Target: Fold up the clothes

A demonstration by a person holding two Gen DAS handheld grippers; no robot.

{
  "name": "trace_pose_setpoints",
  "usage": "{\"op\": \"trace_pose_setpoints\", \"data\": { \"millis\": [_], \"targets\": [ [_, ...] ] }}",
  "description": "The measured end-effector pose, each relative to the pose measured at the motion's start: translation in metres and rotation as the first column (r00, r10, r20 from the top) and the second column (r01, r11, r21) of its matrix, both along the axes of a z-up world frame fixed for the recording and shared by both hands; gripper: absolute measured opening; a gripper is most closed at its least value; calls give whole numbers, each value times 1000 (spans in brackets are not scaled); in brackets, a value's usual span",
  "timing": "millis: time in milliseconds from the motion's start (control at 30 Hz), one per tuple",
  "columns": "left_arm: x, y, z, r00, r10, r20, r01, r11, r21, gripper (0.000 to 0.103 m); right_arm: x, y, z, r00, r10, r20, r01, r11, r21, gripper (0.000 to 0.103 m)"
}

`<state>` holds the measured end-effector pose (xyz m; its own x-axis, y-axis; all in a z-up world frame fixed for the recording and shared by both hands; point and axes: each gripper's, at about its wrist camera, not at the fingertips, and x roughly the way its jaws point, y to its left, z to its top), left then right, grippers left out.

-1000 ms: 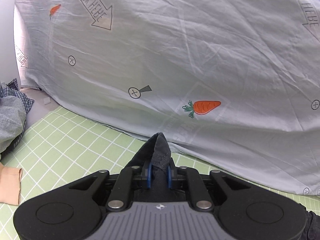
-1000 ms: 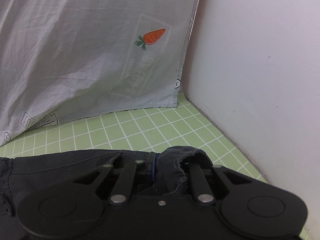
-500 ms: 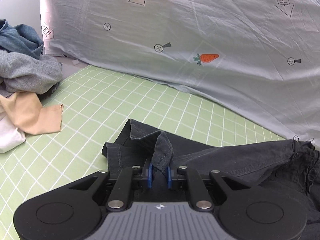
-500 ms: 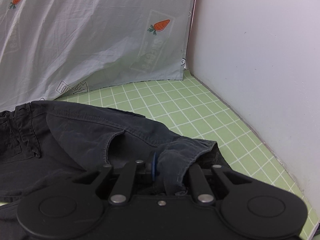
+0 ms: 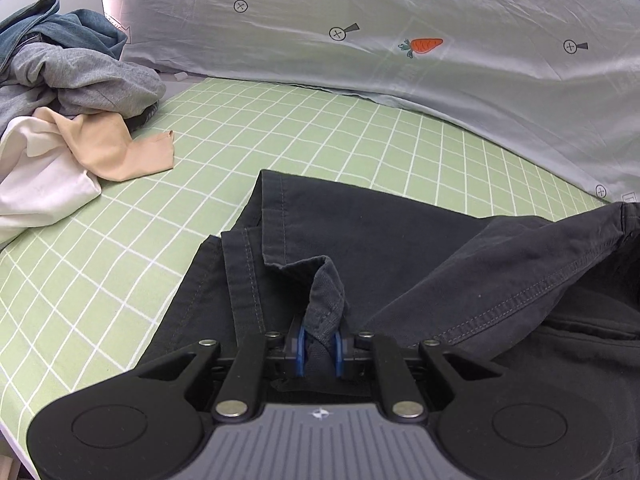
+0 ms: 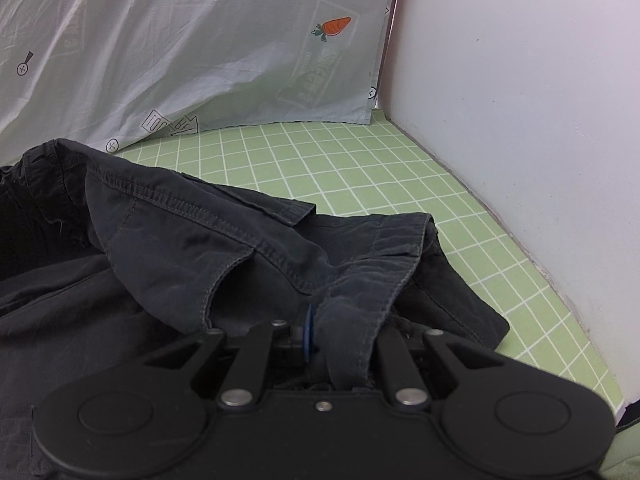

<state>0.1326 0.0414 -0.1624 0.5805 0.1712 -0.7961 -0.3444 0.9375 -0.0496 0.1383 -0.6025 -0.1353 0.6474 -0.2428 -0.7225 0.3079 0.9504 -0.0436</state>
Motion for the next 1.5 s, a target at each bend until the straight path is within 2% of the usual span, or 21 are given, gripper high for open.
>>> {"op": "trace_pose_setpoints", "data": {
  "millis": [133,300,333,367,467,567,667,733,800,900,1167,1300,1500],
  "targets": [
    [-21,0,-8,1000,1,-8,-1,999,33,15,-21,-2,-9,1000,-13,-16,13,1000,-11,13],
    [-41,6,25,995,27,97,-44,983,179,15,-45,-13,-7,999,-52,8,52,998,-17,13],
    [-43,10,29,993,43,110,-63,981,185,15,-48,-16,-8,998,-63,9,63,998,-14,13],
    [-46,14,32,991,59,121,-81,979,188,15,-51,-19,-9,997,-74,9,74,997,-10,13],
    [-49,29,18,989,117,94,-126,987,99,15,-56,-29,-25,993,-119,-29,120,992,46,15],
    [-55,28,-11,991,134,20,-135,987,82,16,-63,-36,-38,982,-186,-35,189,973,136,18],
    [-64,22,-29,989,144,-15,-143,986,83,16,-73,-38,-41,961,-278,-1,269,927,261,33],
    [-68,18,-37,987,158,-19,-156,984,81,16,-76,-38,-46,942,-334,5,312,885,344,48],
    [-67,15,-40,986,168,-14,-166,982,95,16,-71,-34,-51,935,-355,-12,334,868,367,59],
    [-63,12,-42,983,184,-3,-182,976,117,16,-57,-24,-60,926,-371,-66,372,876,306,70],
    [-52,4,-47,976,214,41,-217,957,193,16,-18,-2,-74,912,-390,-126,405,905,130,103],
    [-35,2,-49,974,220,46,-224,944,244,16,-1,-4,-74,906,-404,-126,418,901,113,103],
    [-6,10,-51,971,236,50,-241,935,259,14,24,-7,-73,916,-384,-116,397,911,114,103]
  ]
}}
